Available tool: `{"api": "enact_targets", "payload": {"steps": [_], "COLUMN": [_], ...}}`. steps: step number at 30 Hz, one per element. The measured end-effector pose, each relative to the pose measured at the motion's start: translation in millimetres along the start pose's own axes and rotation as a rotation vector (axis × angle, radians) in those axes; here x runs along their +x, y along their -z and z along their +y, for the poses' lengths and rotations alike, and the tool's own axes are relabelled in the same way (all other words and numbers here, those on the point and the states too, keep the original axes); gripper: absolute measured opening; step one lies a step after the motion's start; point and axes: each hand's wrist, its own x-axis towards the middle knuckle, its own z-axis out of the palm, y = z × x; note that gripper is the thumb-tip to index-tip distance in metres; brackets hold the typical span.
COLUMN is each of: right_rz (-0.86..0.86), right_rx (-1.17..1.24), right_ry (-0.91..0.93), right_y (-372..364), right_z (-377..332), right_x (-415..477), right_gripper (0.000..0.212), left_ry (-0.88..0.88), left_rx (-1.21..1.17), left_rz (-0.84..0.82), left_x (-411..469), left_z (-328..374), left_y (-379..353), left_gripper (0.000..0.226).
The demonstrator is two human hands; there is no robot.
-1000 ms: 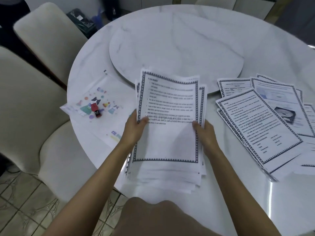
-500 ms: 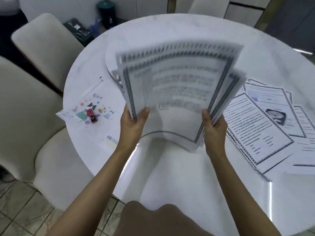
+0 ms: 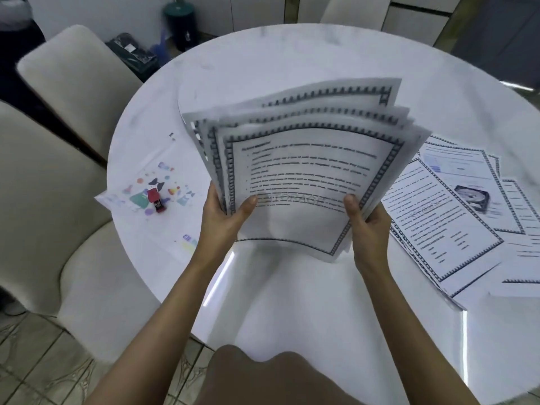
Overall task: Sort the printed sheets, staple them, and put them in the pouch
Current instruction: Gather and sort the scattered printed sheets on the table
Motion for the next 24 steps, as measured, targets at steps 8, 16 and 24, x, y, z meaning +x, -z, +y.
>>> {"api": "enact_targets", "payload": {"steps": [8, 16, 24], "right_rz": [-0.043, -0.053, -0.091], "right_rx": [-0.018, -0.001, -0.039], "right_ry": [0.044, 0.060, 0.009], "right_y": [7.9, 1.1, 10.6], "right_z": [-2.1, -5.8, 11.0], "right_x": [-1.8, 0.2, -12.1], "right_gripper": [0.050, 0.006, 0.009], "left_ry": [-0.059, -0.027, 0.047], "left_rx": [0.012, 0.007, 0.105], "left_rz": [-0.013, -0.007, -0.024], "left_x": [-2.4, -2.3, -21.2], "left_z": [5.1, 7.8, -19.7], "left_y": [3.6, -2.9, -0.2], "left_gripper": [0.040, 0.019, 0.040]}}
